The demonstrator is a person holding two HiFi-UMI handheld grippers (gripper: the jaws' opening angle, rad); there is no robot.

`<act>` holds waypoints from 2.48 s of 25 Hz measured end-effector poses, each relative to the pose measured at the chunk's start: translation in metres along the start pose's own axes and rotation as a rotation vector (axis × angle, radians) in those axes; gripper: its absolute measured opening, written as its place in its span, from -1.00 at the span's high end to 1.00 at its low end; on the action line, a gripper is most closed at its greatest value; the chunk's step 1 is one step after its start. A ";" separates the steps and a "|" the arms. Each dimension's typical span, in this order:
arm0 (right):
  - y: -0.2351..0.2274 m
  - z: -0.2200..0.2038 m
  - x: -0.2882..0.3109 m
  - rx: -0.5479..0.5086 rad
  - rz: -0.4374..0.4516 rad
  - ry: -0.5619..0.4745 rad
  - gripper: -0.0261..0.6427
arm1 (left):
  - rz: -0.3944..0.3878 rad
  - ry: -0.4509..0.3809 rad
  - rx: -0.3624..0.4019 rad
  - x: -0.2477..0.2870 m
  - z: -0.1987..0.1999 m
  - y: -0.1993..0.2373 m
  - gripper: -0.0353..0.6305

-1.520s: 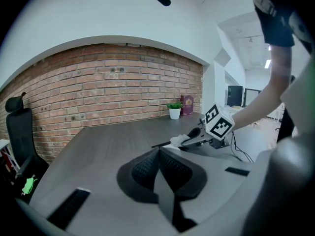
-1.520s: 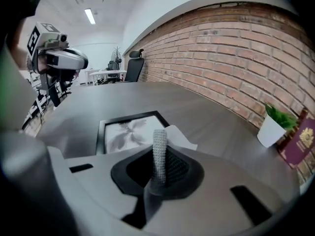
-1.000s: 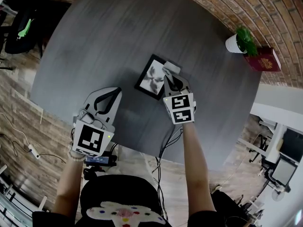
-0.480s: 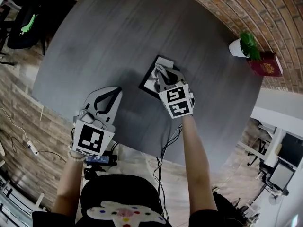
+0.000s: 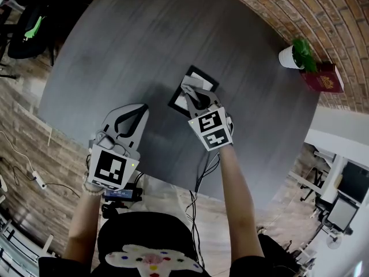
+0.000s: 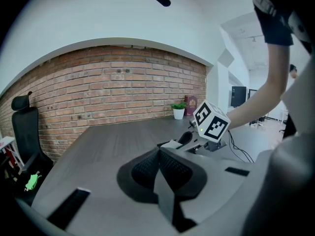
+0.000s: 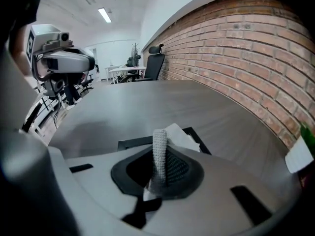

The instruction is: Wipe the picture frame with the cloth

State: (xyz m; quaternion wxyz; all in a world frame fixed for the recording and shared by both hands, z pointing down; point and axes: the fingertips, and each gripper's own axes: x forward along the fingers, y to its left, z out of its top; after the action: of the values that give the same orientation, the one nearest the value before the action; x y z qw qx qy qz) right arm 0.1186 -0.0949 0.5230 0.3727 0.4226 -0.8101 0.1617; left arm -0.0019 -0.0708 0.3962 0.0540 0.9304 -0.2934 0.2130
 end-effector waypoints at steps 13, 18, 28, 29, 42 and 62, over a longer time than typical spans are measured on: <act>0.043 -0.014 -0.014 -0.047 0.120 0.017 0.85 | -0.009 -0.008 0.013 0.000 0.002 -0.001 0.87; 0.046 -0.021 -0.019 -0.073 0.143 0.041 0.85 | -0.011 -0.005 0.016 0.002 0.002 -0.001 0.87; 0.015 -0.019 -0.013 -0.038 0.056 0.033 0.85 | -0.009 -0.003 0.017 0.005 0.001 0.003 0.87; 0.011 -0.018 -0.012 -0.031 0.047 0.028 0.85 | -0.009 -0.004 0.021 0.005 0.001 0.004 0.87; -0.035 -0.014 -0.012 0.055 -0.069 0.001 0.85 | -0.005 -0.002 0.019 0.008 0.004 0.004 0.87; 0.025 -0.027 -0.032 0.002 0.119 0.009 0.85 | -0.013 -0.008 0.020 0.005 0.006 -0.001 0.87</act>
State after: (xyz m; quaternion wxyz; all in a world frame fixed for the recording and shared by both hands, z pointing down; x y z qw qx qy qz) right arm 0.1223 -0.0467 0.5187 0.3658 0.3732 -0.8319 0.1866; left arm 0.0045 -0.0735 0.3926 0.0446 0.9336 -0.2855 0.2119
